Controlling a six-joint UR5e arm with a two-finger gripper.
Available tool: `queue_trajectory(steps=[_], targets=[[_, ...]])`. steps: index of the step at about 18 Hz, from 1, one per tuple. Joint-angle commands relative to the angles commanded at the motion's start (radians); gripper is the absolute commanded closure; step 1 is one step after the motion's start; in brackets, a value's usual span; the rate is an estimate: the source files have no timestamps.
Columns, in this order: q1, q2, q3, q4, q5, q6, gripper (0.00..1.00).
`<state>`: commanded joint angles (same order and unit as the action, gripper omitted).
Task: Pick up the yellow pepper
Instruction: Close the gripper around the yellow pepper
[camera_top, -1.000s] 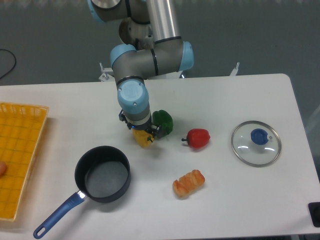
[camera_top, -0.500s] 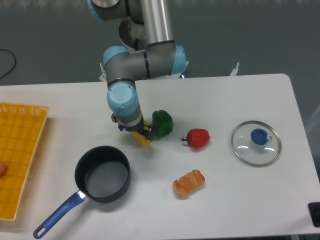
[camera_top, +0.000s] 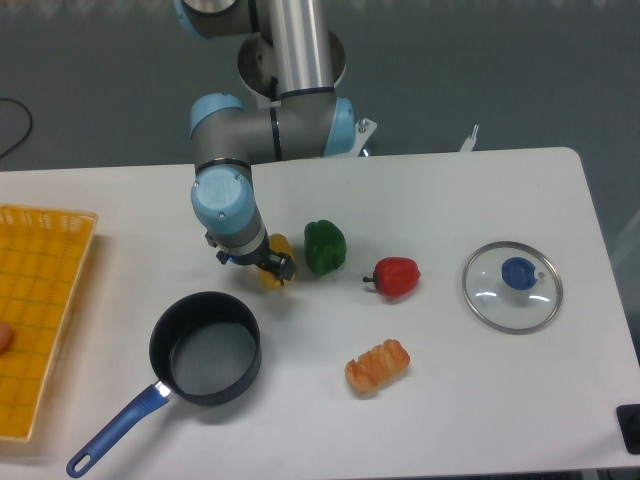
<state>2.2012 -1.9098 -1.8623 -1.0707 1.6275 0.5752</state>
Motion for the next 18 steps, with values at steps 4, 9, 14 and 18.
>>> queue_trajectory(steps=[4, 9, 14, 18], targets=[[0.046, 0.021, 0.002, -0.005, 0.000, 0.002, 0.00], [0.089, 0.026, 0.002, -0.005, 0.006, 0.005, 0.00], [0.092, 0.023, -0.006, -0.011, 0.023, -0.015, 0.00], [0.089, 0.023, -0.017, -0.011, 0.023, -0.037, 0.00]])
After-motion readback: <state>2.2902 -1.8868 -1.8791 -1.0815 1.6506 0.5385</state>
